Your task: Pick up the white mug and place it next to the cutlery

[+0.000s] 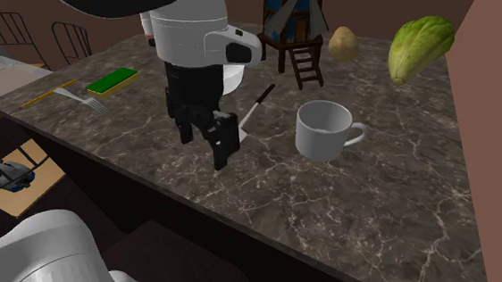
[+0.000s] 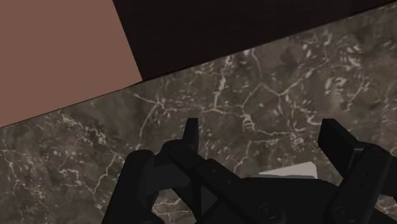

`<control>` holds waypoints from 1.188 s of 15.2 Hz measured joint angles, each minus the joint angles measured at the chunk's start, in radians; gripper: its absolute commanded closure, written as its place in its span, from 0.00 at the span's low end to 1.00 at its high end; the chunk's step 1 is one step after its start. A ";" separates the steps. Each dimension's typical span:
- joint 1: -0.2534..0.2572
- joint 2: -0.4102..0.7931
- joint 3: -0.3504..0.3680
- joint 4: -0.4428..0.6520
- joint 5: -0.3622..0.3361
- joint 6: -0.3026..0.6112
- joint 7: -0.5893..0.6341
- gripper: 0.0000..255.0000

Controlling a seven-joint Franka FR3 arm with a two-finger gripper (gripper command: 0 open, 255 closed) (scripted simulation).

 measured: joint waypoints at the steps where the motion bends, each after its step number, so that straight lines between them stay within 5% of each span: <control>1: 0.000 0.000 0.000 0.000 0.000 0.000 0.000 0.00; 18: -0.001 0.523 -0.066 0.424 -0.047 0.235 -0.144 0.00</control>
